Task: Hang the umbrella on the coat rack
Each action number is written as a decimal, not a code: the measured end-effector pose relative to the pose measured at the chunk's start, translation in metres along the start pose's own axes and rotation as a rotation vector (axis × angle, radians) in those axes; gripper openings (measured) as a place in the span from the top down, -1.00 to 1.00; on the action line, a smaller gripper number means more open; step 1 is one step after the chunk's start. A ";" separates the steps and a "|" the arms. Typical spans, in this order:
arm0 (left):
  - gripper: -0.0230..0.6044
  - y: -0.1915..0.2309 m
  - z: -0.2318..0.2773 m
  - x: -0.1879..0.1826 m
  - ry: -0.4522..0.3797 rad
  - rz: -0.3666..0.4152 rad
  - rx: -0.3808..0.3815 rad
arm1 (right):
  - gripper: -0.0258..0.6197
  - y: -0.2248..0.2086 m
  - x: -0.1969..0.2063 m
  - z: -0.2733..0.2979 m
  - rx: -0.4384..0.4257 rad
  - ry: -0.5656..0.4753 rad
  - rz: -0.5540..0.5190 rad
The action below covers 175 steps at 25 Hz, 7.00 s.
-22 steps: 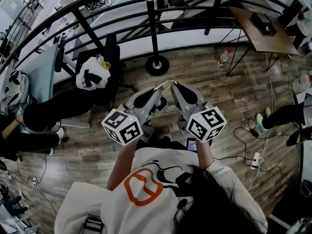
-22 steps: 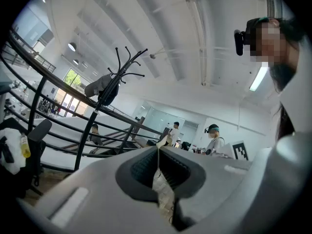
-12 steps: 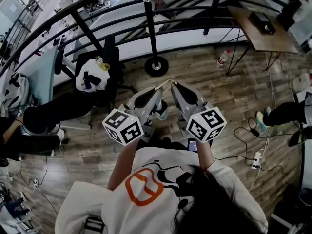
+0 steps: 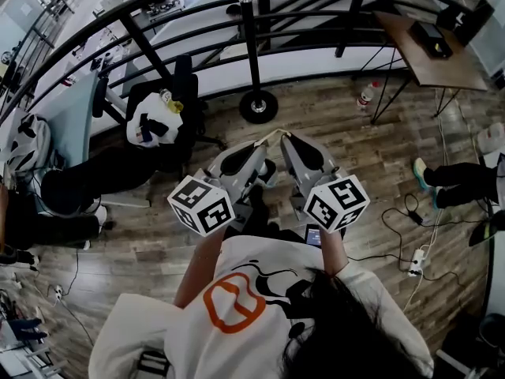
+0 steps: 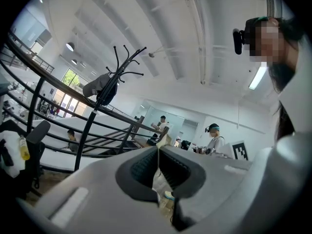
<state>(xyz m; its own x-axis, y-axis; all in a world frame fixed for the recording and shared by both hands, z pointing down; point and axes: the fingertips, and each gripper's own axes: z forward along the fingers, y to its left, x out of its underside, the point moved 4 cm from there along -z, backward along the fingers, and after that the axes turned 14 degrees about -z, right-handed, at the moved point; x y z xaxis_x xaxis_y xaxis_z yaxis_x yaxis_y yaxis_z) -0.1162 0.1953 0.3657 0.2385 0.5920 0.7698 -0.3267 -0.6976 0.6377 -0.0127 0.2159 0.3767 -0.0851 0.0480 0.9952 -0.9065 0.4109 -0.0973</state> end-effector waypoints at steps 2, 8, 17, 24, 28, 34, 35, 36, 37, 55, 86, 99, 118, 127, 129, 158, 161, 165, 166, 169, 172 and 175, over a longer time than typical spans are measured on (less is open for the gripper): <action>0.92 0.004 0.002 -0.002 0.000 -0.003 -0.002 | 0.84 -0.002 0.001 0.003 0.002 0.004 0.002; 0.93 0.026 0.018 -0.011 0.004 -0.018 0.003 | 0.84 -0.017 0.006 0.023 0.009 0.028 -0.004; 0.93 0.084 0.062 -0.055 0.026 -0.032 0.020 | 0.84 -0.060 0.005 0.098 0.032 0.047 0.000; 0.93 0.131 0.098 -0.105 0.047 -0.043 0.042 | 0.84 -0.098 -0.006 0.170 0.065 0.051 0.019; 0.93 0.161 0.107 -0.134 0.034 -0.046 0.048 | 0.84 -0.110 -0.010 0.207 0.071 0.047 0.028; 0.93 0.202 0.122 -0.173 0.030 -0.045 0.067 | 0.84 -0.120 -0.016 0.260 0.070 0.053 -0.004; 0.93 0.207 0.124 -0.177 0.033 -0.045 0.071 | 0.84 -0.122 -0.017 0.268 0.071 0.053 -0.009; 0.92 0.211 0.128 -0.180 0.037 -0.046 0.075 | 0.84 -0.124 -0.018 0.274 0.073 0.054 -0.013; 0.93 0.214 0.131 -0.183 0.041 -0.046 0.080 | 0.84 -0.127 -0.019 0.279 0.076 0.054 -0.016; 0.93 0.245 0.198 -0.206 0.061 -0.048 0.105 | 0.84 -0.197 -0.023 0.317 0.108 0.062 -0.024; 0.92 0.287 0.379 -0.230 -0.045 -0.031 -0.083 | 0.84 -0.389 -0.036 0.370 -0.115 0.077 -0.098; 0.93 0.326 0.420 -0.234 0.017 0.034 -0.164 | 0.84 -0.431 -0.018 0.410 -0.157 0.132 -0.147; 0.92 0.353 0.430 -0.245 -0.008 0.024 -0.225 | 0.84 -0.443 -0.006 0.449 -0.214 0.168 -0.176; 0.92 0.370 0.425 -0.239 0.017 0.008 -0.270 | 0.84 -0.438 0.008 0.462 -0.248 0.201 -0.161; 0.93 0.373 0.424 -0.237 0.024 0.005 -0.274 | 0.84 -0.435 0.011 0.465 -0.256 0.205 -0.159; 0.91 0.433 0.413 -0.239 0.100 0.055 -0.332 | 0.84 -0.406 0.039 0.519 -0.329 0.202 -0.052; 0.91 0.434 0.413 -0.238 0.095 0.049 -0.315 | 0.83 -0.403 0.038 0.520 -0.320 0.205 -0.060; 0.88 0.429 0.417 -0.233 0.127 0.056 -0.274 | 0.83 -0.402 0.037 0.516 -0.316 0.221 -0.073; 0.86 0.429 0.416 -0.233 0.138 0.065 -0.266 | 0.83 -0.402 0.037 0.516 -0.312 0.225 -0.078; 0.81 0.427 0.410 -0.235 0.151 0.074 -0.245 | 0.82 -0.404 0.037 0.513 -0.291 0.234 -0.084; 0.78 0.425 0.400 -0.236 0.151 0.068 -0.234 | 0.80 -0.403 0.035 0.509 -0.268 0.233 -0.081; 0.78 0.422 0.391 -0.235 0.154 0.064 -0.226 | 0.77 -0.403 0.035 0.506 -0.238 0.230 -0.071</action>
<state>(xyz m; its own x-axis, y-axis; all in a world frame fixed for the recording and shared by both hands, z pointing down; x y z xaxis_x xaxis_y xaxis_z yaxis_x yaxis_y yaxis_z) 0.0468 -0.3963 0.4646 0.0745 0.6157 0.7844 -0.5361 -0.6385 0.5522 0.1405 -0.4084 0.4556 0.0951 0.2042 0.9743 -0.7823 0.6206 -0.0537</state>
